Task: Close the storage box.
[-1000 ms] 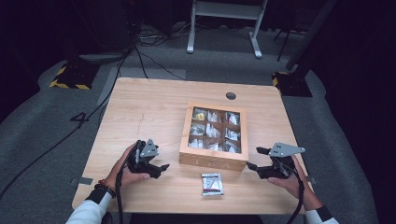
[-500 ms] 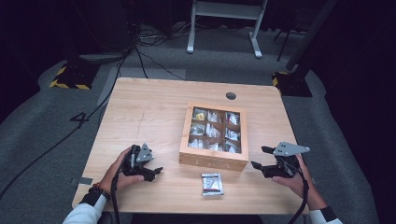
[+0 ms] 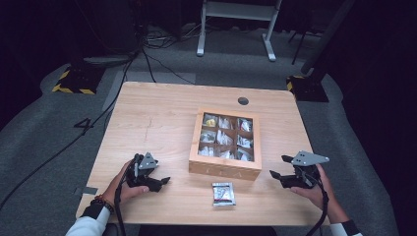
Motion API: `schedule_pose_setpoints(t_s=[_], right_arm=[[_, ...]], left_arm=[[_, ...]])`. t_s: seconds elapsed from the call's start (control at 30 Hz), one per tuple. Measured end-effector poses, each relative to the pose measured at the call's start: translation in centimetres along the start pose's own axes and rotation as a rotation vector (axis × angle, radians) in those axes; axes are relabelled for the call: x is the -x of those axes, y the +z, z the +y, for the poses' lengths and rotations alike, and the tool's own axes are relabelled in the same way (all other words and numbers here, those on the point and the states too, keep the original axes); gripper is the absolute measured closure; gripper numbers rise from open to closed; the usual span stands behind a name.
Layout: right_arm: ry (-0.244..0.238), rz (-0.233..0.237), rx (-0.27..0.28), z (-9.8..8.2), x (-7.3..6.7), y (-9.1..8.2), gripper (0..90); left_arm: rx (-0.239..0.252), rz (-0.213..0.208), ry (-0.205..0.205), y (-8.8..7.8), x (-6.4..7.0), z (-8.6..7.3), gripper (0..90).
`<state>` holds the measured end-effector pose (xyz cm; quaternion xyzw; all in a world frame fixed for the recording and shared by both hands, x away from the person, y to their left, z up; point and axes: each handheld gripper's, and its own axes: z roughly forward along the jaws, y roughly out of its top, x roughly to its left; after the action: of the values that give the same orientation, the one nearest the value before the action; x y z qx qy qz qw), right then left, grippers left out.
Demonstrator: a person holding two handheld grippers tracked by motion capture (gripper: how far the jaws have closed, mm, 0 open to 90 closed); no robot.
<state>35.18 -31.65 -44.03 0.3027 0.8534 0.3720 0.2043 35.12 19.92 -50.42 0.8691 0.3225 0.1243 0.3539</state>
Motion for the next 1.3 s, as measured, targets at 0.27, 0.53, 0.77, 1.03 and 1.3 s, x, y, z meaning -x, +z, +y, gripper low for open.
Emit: schedule_pose_setpoints(t_s=[0.27,0.53,0.77,1.03,1.3], right_arm=[[0.009,-0.028,-0.045,-1.2,0.5,0.2,25.0],[0.037,-0.048,-0.091,-2.9,1.1,0.8,25.0],[0.085,-0.074,-0.08,-4.6,1.7,0.7,25.9],[0.148,-0.077,-0.073,-6.4,2.0,0.1,25.4],[0.197,-0.074,-0.061,-8.0,2.0,-0.4,23.8]], left_arm=[[0.001,0.003,-0.007,0.0,0.1,0.0,19.4],[0.0,0.004,-0.007,0.0,0.1,-0.1,19.4],[0.001,0.009,-0.01,-0.1,0.1,-0.1,19.4],[0.0,0.009,-0.01,-0.1,0.1,-0.1,19.4],[0.001,0.01,-0.011,-0.1,0.1,-0.1,19.4]])
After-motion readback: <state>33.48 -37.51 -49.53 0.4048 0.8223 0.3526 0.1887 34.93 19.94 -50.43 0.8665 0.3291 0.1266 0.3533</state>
